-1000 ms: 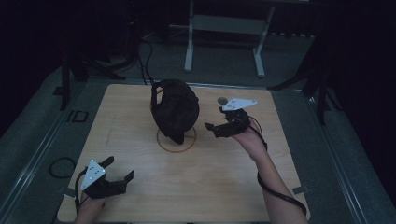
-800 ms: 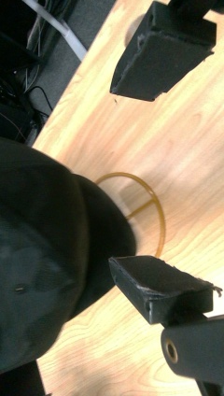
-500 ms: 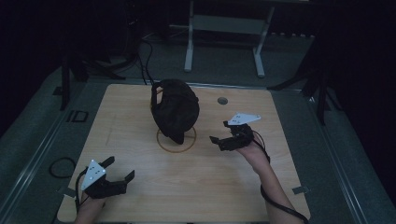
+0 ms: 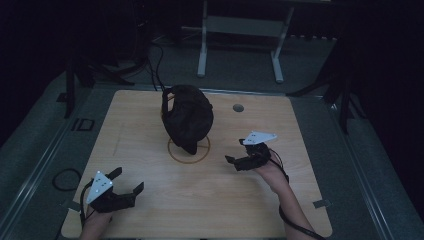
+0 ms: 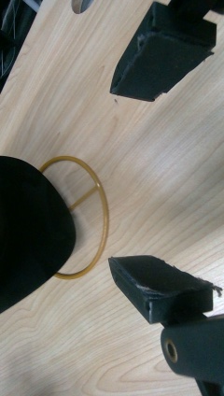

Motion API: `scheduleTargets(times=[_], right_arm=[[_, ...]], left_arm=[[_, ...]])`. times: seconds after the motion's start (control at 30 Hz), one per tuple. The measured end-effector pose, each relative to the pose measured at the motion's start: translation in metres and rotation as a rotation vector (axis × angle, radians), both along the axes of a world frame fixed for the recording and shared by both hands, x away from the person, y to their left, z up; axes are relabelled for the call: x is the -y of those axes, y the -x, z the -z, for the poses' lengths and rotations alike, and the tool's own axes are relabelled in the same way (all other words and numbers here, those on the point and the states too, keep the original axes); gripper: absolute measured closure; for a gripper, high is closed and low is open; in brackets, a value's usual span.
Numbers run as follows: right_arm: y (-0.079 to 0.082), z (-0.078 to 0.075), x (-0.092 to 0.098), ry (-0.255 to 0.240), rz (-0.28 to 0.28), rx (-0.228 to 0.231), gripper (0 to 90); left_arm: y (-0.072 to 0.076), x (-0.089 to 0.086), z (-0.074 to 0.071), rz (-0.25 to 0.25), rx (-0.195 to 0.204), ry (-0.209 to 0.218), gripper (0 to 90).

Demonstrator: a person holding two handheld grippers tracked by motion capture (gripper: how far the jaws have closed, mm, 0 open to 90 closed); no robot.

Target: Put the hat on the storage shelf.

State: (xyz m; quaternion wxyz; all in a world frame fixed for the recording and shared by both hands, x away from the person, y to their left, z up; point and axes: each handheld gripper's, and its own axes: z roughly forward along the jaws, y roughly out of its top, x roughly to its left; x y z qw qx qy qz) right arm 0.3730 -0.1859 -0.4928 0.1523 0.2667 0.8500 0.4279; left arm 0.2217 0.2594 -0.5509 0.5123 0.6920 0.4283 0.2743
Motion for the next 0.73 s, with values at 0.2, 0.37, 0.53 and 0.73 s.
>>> scheduleTargets(times=[0.2, 0.37, 0.53, 0.73], right_arm=[[0.004, 0.012, 0.004, 0.009, -0.004, 0.005, 14.2], [0.008, 0.023, 0.009, 0.001, -0.014, -0.002, 14.5], [0.009, 0.029, 0.014, -0.020, 0.004, -0.018, 14.5], [0.010, 0.033, 0.018, -0.014, 0.014, -0.016, 14.5]], left_arm=[[0.000, 0.001, 0.000, 0.001, 0.000, -0.004, 4.4], [0.000, 0.000, 0.000, -0.001, 0.001, -0.004, 4.3], [0.000, 0.001, 0.000, 0.003, 0.002, -0.003, 4.4], [0.000, 0.003, 0.000, 0.011, 0.003, -0.011, 4.3]])
